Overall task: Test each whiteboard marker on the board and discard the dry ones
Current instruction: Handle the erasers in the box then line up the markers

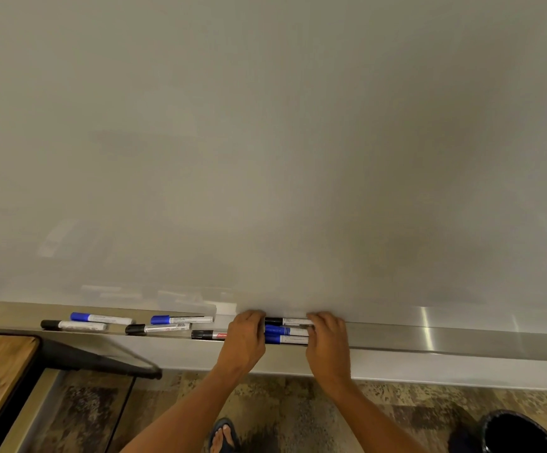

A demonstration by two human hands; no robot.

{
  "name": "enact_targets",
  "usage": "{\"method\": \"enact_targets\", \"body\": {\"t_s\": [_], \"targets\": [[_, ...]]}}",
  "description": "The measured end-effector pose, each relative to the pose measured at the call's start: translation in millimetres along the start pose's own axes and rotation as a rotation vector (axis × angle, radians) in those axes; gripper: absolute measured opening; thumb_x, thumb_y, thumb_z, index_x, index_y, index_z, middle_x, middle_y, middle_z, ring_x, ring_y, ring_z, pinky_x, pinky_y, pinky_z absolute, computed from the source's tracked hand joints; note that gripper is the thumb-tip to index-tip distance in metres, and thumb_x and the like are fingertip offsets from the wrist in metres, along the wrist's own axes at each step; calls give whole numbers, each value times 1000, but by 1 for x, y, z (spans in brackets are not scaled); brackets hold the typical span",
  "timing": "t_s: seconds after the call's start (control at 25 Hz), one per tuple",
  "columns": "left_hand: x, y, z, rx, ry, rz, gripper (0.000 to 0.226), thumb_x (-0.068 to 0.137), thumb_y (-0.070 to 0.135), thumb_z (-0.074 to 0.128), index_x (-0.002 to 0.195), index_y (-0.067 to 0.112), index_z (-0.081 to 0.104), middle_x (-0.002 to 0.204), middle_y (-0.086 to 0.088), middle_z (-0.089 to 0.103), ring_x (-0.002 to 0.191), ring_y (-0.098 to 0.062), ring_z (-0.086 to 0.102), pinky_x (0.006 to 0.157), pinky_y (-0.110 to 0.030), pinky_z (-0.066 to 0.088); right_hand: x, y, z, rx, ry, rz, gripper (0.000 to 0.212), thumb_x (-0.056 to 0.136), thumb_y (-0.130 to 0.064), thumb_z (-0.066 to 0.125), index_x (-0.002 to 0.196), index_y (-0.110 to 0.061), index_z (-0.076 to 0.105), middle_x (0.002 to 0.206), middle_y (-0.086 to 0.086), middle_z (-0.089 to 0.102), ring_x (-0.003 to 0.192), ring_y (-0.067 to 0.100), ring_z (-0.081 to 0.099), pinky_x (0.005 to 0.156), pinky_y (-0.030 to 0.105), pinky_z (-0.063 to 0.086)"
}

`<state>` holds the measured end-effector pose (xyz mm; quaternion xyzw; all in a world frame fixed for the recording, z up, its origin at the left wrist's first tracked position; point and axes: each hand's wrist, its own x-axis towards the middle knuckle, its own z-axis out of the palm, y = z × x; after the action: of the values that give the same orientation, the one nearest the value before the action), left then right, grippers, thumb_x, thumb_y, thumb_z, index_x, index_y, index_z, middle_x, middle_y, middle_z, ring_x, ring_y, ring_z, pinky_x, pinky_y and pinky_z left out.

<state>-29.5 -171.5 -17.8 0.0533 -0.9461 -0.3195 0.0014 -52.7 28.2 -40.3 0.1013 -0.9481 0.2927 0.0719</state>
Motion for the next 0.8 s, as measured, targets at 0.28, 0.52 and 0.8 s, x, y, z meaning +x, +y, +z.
{"method": "enact_targets", "body": {"t_s": [0.28, 0.52, 0.8], "targets": [[2, -2, 4, 1, -62, -7, 21, 97, 17, 56, 118, 15, 60, 115, -3, 64, 101, -15, 62, 97, -24, 49, -4, 2, 2, 208, -45, 351, 36, 97, -12, 61, 133, -9, 58, 129, 10, 59, 119, 23, 58, 102, 35, 52], [6, -5, 2, 30, -104, 0, 23, 97, 18, 56, 119, 16, 60, 117, -3, 64, 105, -15, 61, 97, -24, 46, -5, 7, 6, 219, -53, 361, 29, 97, -12, 60, 126, -10, 63, 117, 6, 63, 109, 21, 63, 95, 38, 57], [0, -12, 2, 89, -88, 89, 39, 92, 39, 63, 126, 21, 57, 119, 2, 65, 108, -14, 60, 106, -34, 45, -9, 11, 5, 228, -84, 333, 37, 96, -15, 62, 132, -11, 59, 123, 6, 63, 110, 19, 64, 96, 34, 56]]}}
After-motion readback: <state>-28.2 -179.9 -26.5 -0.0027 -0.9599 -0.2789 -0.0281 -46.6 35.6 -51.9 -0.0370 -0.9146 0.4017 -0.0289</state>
